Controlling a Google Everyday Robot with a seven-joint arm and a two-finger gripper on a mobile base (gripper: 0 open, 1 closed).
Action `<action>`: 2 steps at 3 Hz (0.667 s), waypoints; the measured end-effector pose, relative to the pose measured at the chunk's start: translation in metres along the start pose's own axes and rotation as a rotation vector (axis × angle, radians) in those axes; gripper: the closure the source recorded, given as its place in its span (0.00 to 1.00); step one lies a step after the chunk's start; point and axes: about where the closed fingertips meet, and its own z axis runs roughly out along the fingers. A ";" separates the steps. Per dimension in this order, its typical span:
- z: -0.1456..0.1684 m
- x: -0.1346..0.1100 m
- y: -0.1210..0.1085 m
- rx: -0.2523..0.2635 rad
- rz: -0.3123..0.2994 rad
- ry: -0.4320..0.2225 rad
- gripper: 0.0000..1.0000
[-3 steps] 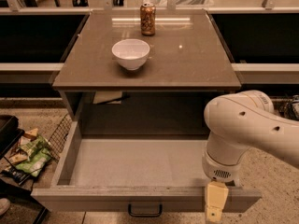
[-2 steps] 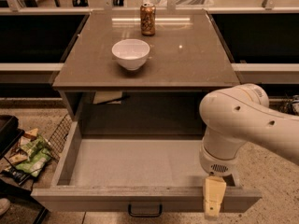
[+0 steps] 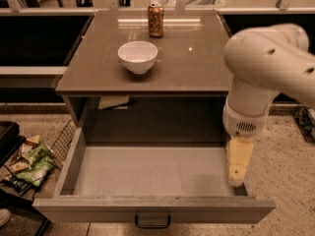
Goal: Open top drawer
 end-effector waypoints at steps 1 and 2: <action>-0.056 0.017 -0.031 0.055 0.072 -0.022 0.00; -0.094 0.044 -0.048 0.128 0.203 -0.021 0.00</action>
Offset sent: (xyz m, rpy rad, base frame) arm 0.0545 -0.0926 0.1368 -0.0734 -0.2011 -0.3885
